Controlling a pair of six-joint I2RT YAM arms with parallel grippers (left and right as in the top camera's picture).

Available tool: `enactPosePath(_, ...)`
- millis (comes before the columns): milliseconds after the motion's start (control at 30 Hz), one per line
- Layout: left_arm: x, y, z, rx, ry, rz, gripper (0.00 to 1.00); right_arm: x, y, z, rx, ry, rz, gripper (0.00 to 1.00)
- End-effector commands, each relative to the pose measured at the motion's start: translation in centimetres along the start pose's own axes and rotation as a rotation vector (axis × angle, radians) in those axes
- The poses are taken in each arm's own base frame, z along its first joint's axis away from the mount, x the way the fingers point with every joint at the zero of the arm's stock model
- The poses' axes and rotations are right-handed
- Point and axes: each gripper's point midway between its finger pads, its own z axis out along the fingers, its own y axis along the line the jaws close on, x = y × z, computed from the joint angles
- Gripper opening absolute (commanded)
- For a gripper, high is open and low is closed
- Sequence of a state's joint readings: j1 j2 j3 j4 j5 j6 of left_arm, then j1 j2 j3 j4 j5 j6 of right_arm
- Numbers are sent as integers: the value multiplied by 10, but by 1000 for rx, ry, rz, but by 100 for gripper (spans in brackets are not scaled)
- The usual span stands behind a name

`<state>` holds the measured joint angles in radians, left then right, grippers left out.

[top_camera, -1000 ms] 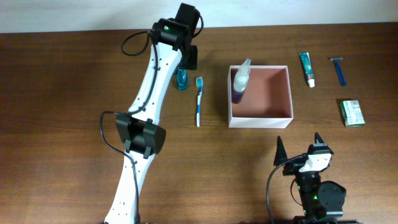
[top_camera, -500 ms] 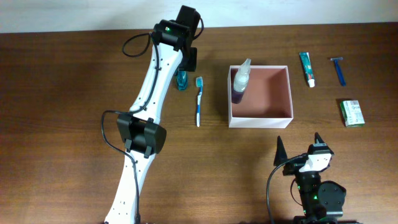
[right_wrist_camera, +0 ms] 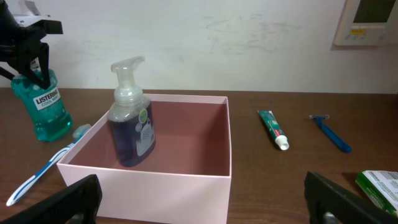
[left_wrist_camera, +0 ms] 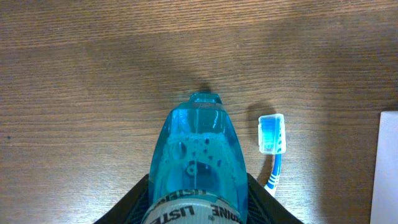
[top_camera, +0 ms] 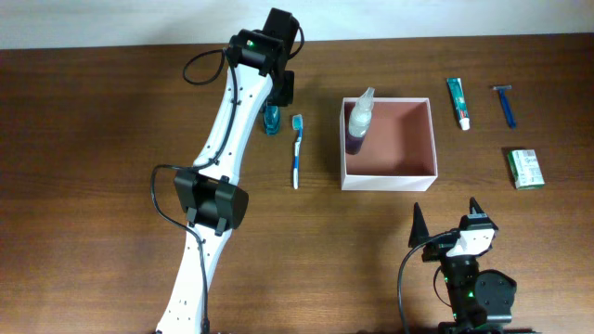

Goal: Pack container
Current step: 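Move the left gripper over the teal Listerine bottle and grasp it, then lift the Listerine bottle and lower it into the box beside the soap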

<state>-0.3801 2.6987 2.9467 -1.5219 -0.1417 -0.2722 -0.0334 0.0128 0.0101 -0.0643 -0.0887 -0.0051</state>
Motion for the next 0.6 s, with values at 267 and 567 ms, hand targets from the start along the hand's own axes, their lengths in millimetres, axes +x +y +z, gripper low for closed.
enactPosePath(267, -35, 1, -98, 82, -238, -20, 21, 2, 3, 0, -14, 2, -6, 99)
enactPosePath(567, -46, -31, -264, 249, -594, 10, 21, 2, 3, 0, -14, 2, -6, 99)
